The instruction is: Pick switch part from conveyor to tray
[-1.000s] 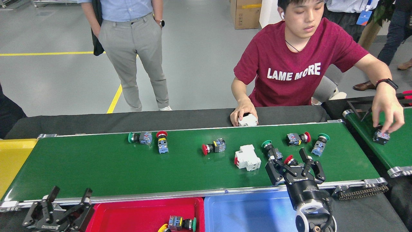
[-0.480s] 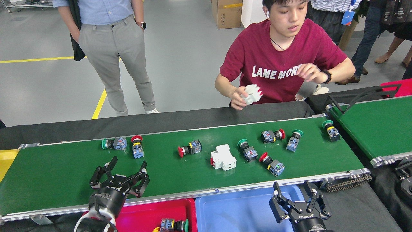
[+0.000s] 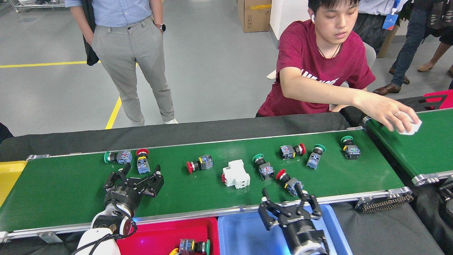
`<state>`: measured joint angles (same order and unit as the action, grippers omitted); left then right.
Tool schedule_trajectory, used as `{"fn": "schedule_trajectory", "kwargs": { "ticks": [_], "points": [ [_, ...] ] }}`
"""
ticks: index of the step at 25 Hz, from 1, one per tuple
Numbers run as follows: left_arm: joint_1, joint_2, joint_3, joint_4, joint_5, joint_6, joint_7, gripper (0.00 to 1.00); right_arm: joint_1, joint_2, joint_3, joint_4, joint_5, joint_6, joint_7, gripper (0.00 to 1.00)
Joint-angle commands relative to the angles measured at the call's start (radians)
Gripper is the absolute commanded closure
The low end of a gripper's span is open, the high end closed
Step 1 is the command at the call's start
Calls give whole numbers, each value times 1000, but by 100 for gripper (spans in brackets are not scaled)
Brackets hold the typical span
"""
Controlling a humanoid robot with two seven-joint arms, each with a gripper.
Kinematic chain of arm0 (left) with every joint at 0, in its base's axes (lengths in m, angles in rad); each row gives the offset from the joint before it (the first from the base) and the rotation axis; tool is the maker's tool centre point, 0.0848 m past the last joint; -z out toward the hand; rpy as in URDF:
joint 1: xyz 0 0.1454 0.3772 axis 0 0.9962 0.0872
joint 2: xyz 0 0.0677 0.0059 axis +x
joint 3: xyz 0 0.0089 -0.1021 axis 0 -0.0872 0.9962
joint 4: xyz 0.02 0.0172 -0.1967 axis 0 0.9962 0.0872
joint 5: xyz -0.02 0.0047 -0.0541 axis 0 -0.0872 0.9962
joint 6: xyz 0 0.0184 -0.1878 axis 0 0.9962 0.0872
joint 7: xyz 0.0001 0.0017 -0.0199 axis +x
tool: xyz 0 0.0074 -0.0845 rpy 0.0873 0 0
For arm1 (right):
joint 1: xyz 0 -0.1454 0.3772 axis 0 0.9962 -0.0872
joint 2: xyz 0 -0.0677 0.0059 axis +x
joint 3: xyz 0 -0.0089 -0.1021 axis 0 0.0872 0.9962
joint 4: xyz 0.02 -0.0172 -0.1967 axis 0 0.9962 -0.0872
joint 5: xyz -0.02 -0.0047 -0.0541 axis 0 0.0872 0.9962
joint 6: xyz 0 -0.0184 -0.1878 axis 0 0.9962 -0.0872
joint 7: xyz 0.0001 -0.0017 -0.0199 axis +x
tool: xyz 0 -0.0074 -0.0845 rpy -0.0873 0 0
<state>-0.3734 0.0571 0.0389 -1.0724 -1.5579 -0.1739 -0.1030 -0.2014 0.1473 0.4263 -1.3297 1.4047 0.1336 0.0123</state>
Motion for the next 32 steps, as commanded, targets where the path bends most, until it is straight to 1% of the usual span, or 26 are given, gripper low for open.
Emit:
{"fn": "schedule_trajectory", "kwargs": {
  "ticks": [1, 3, 4, 5, 6, 8, 9, 10, 11, 12, 13, 14, 15, 16, 18, 19, 20, 22, 24, 25, 26, 27, 29, 30, 31, 32],
  "points": [
    [-58, 9, -2, 49, -2, 39, 14, 0, -70, 12, 57, 67, -6, 72, 2, 2],
    [-110, 10, -5, 137, -2, 74, 17, 0, -122, 12, 114, 141, -13, 124, 0, 2],
    [-136, 10, -5, 177, -2, 87, 20, 1, -139, 12, 123, 178, -15, 132, 0, 2],
    [-160, 10, -5, 213, -4, 97, 22, 6, -157, 12, 126, 222, -16, 130, 0, 2],
    [-174, 10, -7, 235, -2, 102, 22, 14, -171, 12, 127, 250, -23, 130, -3, 2],
    [-200, 9, -10, 278, -2, 96, 22, 52, -210, 14, 134, 299, -70, 126, -5, 4],
    [-203, 4, -13, 287, 1, 93, 22, 75, -231, 14, 135, 314, -104, 127, -5, 8],
    [-205, 1, -17, 293, 2, 93, 23, 87, -254, 15, 138, 331, -130, 123, -5, 11],
    [-205, 1, -20, 301, 6, 93, 23, 90, -288, 15, 149, 357, -147, 110, -2, 17],
    [-203, -2, -20, 305, 4, 93, 25, 93, -320, 15, 163, 389, -162, 84, 2, 25],
    [-200, 0, -20, 307, 2, 93, 42, 95, -343, 17, 167, 425, -170, 46, 5, 40],
    [-196, 0, -22, 307, -1, 91, 78, 96, -355, 17, 166, 454, -176, 6, 3, 61],
    [-188, 1, -24, 307, -1, 91, 117, 98, -366, 17, 163, 471, -184, -34, 0, 86],
    [-177, 6, -28, 307, -1, 88, 138, 99, -378, 15, 160, 477, -190, -63, 0, 93],
    [-145, 12, -54, 278, 4, 31, 150, 100, -386, 9, 157, 477, -210, -91, 0, 93],
    [-133, 12, -56, 244, 6, -2, 149, 100, -386, 5, 157, 477, -216, -94, 3, 94],
    [-108, 12, -53, 172, 6, -59, 149, 99, -386, -8, 157, 477, -225, -95, 3, 95],
    [-7, 23, -53, -3, 6, -202, 143, 99, -389, -28, 155, 471, -253, -106, 3, 96],
    [108, 64, -47, -190, 10, -380, 137, 99, -392, -43, 155, 460, -276, -126, 3, 97],
    [191, 93, -42, -296, 13, -495, 137, 98, -392, -58, 155, 443, -285, -138, 3, 97],
    [272, 115, -33, -382, 24, -587, 137, 97, -389, -77, 154, 417, -293, -153, 5, 97],
    [335, 127, -13, -440, 36, -611, 137, 96, -386, -91, 149, 383, -303, -169, 8, 97],
    [484, 136, 41, -560, 73, -611, 135, 91, -375, -130, 114, 281, -342, -209, 40, 97],
    [554, 136, 59, -610, 87, -611, 135, 80, -355, -161, 100, 218, -360, -236, 63, 96],
    [588, 132, 70, -632, 91, -611, 135, 66, -339, -186, 89, 173, -372, -264, 74, 96],
    [631, 122, 88, -655, 91, -611, 135, 33, -306, -232, 66, 92, -394, -315, 84, 96]
  ]
}}
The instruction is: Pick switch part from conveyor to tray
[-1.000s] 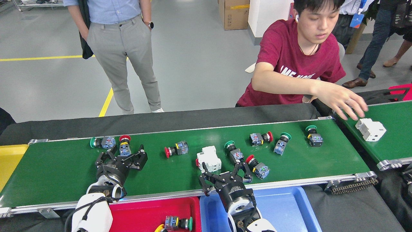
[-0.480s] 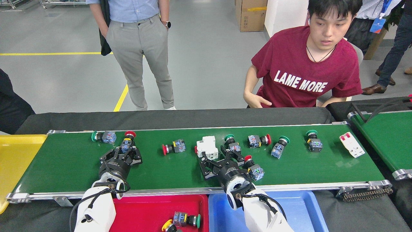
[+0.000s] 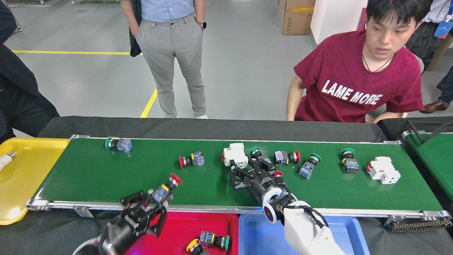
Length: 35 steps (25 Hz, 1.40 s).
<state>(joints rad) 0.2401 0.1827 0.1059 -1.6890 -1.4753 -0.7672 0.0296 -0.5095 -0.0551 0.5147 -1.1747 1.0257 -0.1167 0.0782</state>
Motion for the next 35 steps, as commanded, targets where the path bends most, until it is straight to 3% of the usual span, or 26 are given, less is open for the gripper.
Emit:
{"fn": "schedule_trajectory", "kwargs": {
  "ticks": [1, 6, 8, 11, 13, 17, 20, 21, 22, 23, 24, 31, 35],
  "points": [
    [39, -14, 38, -51, 9, -18, 4, 3, 43, -78, -47, -137, -41, -113, 28, 96],
    [84, -72, 103, -52, 10, -18, 6, 0, 290, -325, -220, -390, -185, -431, 41, 95],
    [85, -111, 173, -51, 10, -18, 6, 0, 402, -382, -332, -425, -220, -570, 41, 95],
    [84, -164, 265, -52, 9, -18, 6, 0, 554, -394, -485, -451, -227, -669, 45, 94],
    [87, -172, 311, -46, 10, 89, 12, 0, 652, -393, -564, -450, -225, -669, 46, 94],
    [91, -173, 376, -38, 13, 177, 13, 0, 770, -390, -627, -438, -204, -669, 48, 93],
    [93, -172, 379, -40, 13, 184, 13, 0, 784, -377, -627, -433, -161, -669, 51, 90],
    [93, -172, 380, -41, 13, 184, 13, 0, 787, -370, -628, -428, -133, -669, 49, 85],
    [94, -172, 380, -41, 13, 184, 13, 0, 787, -361, -628, -419, -119, -669, 51, 71],
    [94, -172, 379, -40, 12, 184, 13, 0, 787, -341, -628, -415, -110, -669, 58, 28],
    [94, -172, 379, -40, 10, 187, 13, 0, 789, -313, -628, -415, -110, -669, 78, 2],
    [24, -163, 328, -40, -23, 333, 4, 0, 737, -275, -630, -424, -122, -669, 123, 3],
    [-77, -167, 290, 9, -94, 365, -13, 0, 591, -186, -680, -422, -122, -669, 126, 4]
  ]
}}
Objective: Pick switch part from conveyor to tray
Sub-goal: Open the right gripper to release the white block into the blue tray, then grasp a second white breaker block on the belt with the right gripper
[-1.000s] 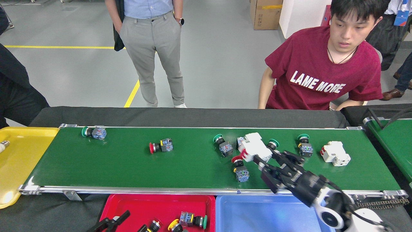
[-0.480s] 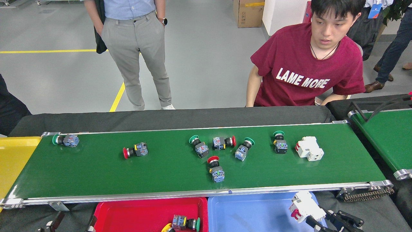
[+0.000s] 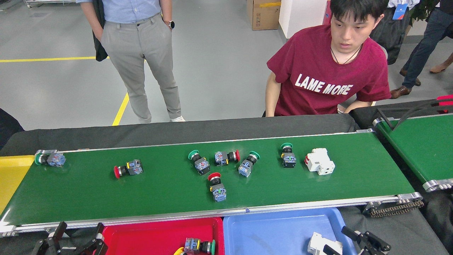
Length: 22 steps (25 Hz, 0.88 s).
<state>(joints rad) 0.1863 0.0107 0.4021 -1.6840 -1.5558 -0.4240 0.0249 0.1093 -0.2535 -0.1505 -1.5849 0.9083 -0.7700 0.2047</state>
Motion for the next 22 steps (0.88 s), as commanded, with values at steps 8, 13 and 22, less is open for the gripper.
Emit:
{"fn": "schedule_trajectory", "kwargs": {
  "ticks": [8, 13, 22],
  "points": [
    [-366, 32, -16, 342, -44, 34, -120, 0, -221, 48, 3, 22, 49, 399, 1, 4],
    [-473, 84, -32, 501, -82, 114, -118, 0, -234, 103, 29, 56, 161, 572, -16, 4],
    [-490, 133, -43, 612, -81, 174, -112, 0, -59, 140, 48, -18, 250, 584, -180, 4]
  ]
}}
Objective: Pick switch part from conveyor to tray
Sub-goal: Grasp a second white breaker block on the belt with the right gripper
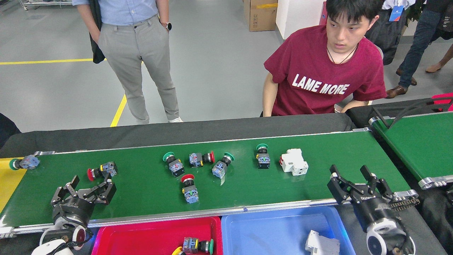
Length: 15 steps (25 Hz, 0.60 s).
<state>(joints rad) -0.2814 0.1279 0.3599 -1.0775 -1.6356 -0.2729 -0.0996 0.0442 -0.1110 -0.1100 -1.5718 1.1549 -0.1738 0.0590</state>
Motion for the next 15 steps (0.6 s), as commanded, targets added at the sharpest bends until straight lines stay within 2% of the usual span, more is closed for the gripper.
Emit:
{"fn": "schedule_trajectory", "kwargs": {
  "ticks": [1, 2, 4, 7, 12, 15],
  "points": [
    [-31, 21, -1, 21, -1, 38, 12, 0, 20, -1, 23, -40, 6, -12, -44, 4],
    [-47, 26, -2, 41, -1, 57, 14, 0, 26, 1, 46, -43, 12, -7, -51, 4],
    [-76, 41, -4, 83, -1, 86, 14, 0, 26, 8, 92, -42, 69, -1, -58, 4],
    [-105, 62, -4, 133, -1, 113, 17, 0, 20, 79, 108, -39, 150, 25, -70, 4],
    [-136, 67, -19, 189, -3, 176, 18, 0, -18, 119, 141, -31, 161, 33, -62, 4],
    [-170, 68, -119, 261, -1, 291, 20, 10, -81, 142, 240, 15, 184, 109, -51, 4]
  ]
}}
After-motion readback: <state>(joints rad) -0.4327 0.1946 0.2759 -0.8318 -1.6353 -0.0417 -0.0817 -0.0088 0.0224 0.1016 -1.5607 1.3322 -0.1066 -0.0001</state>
